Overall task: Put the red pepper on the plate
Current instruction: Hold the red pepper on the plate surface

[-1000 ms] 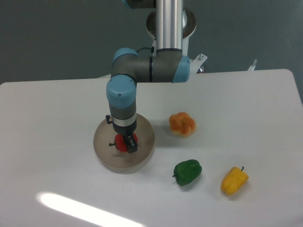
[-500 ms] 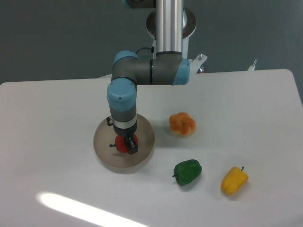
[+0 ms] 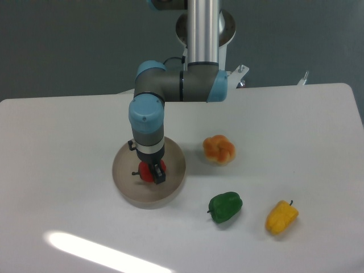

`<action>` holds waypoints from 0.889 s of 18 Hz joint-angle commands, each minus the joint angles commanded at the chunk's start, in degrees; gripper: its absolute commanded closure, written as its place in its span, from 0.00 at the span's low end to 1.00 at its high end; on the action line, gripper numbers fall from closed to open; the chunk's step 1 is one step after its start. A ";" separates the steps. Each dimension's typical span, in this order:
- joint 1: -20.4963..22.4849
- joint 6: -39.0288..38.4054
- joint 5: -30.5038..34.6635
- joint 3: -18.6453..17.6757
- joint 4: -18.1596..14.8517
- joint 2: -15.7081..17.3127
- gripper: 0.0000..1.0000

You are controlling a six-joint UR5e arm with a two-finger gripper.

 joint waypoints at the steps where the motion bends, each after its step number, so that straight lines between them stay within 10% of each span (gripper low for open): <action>1: 0.00 0.00 0.00 -0.26 0.09 0.09 0.51; 9: -0.09 -0.09 0.00 -0.70 0.00 0.09 0.49; 13: 0.00 0.09 0.00 -0.62 0.00 0.26 0.05; 16: 0.00 0.18 0.00 -0.62 0.00 0.53 0.00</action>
